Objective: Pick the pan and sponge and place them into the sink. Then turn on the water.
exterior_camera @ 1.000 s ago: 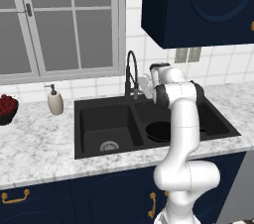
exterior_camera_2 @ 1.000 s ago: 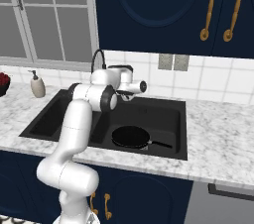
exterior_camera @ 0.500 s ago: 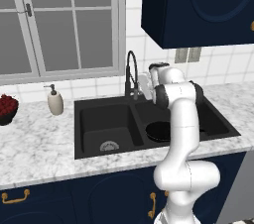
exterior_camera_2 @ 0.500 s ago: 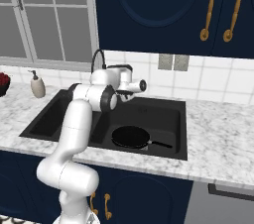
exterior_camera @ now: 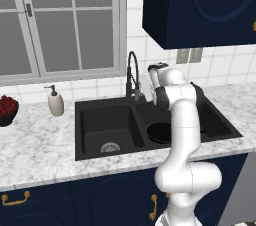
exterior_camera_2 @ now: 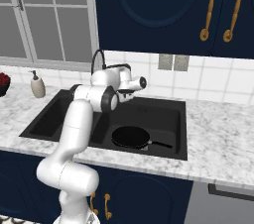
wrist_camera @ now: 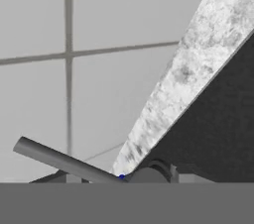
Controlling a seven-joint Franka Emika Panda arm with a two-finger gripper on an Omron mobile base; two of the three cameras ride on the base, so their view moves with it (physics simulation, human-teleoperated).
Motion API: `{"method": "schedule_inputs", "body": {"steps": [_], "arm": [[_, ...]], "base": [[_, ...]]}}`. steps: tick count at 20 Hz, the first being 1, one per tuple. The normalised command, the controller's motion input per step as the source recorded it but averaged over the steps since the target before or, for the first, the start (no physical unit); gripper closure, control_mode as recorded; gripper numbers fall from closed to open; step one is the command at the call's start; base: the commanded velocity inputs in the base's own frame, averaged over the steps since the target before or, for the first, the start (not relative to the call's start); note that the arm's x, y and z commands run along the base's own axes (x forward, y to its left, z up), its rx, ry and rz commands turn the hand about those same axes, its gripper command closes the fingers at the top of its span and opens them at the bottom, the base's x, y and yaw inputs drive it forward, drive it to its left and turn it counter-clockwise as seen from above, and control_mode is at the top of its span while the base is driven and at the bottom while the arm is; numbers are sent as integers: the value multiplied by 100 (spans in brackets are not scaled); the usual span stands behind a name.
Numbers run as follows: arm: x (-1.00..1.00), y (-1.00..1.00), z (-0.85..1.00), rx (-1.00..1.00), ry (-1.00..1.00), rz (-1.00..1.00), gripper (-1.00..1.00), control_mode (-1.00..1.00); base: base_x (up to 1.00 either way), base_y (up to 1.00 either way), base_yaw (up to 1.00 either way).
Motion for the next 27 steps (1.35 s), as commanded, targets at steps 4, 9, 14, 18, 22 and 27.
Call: {"method": "schedule_inputs", "body": {"steps": [4,9,14,18,22,27], "arm": [[0,-18,-52,11,13,-11,100,-100],[0,-11,-48,8,12,-9,100,-100],[0,-10,-46,5,11,-9,100,-100],[0,-13,-47,4,17,-7,100,-100],[0,-9,-46,1,14,-2,100,-100],[0,-2,-6,0,2,0,100,-100]], "base": [[0,0,0],[0,0,0],[0,0,0],[0,0,0],[0,0,0],[0,0,0]]}}
